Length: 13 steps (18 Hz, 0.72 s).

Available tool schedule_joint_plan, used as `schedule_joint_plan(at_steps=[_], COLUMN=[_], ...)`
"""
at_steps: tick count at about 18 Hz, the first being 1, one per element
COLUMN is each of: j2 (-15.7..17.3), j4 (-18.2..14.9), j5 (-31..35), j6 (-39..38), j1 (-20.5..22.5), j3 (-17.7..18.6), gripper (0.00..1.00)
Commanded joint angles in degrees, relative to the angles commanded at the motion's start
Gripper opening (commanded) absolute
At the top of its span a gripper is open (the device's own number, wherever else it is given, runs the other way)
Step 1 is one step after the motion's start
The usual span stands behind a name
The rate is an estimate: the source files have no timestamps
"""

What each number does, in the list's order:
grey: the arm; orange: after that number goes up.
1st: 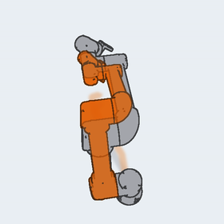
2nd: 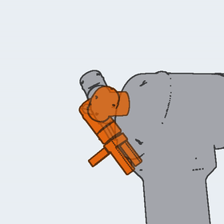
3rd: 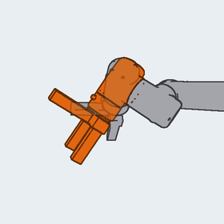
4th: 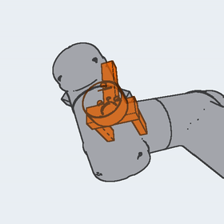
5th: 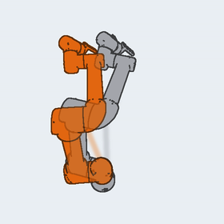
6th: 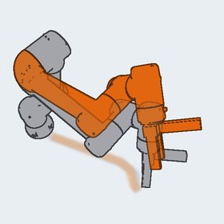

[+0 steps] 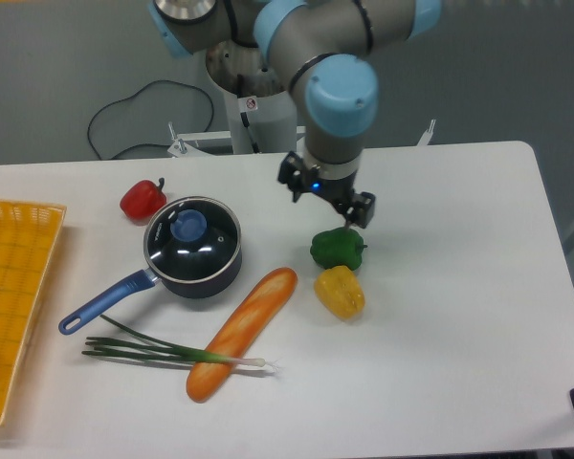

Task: Open the lid
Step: 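Move the gripper over the blue knob of the saucepan lid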

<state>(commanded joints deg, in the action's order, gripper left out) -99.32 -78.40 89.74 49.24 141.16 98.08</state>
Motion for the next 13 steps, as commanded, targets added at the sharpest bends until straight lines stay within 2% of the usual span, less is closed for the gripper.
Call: schedule_joint_plan(at_steps=[7, 9, 13], j2=[-0.9, -1.1, -1.1], j4=[1.2, 3.0, 3.5], j5=[-0.3, -0.8, -1.6], j6=[-8.8, -9.2, -9.3], j1=[-5.6, -6.9, -9.1], j3=[1.3, 1.6, 2.7], gripper=[1.0, 1.0, 1.0])
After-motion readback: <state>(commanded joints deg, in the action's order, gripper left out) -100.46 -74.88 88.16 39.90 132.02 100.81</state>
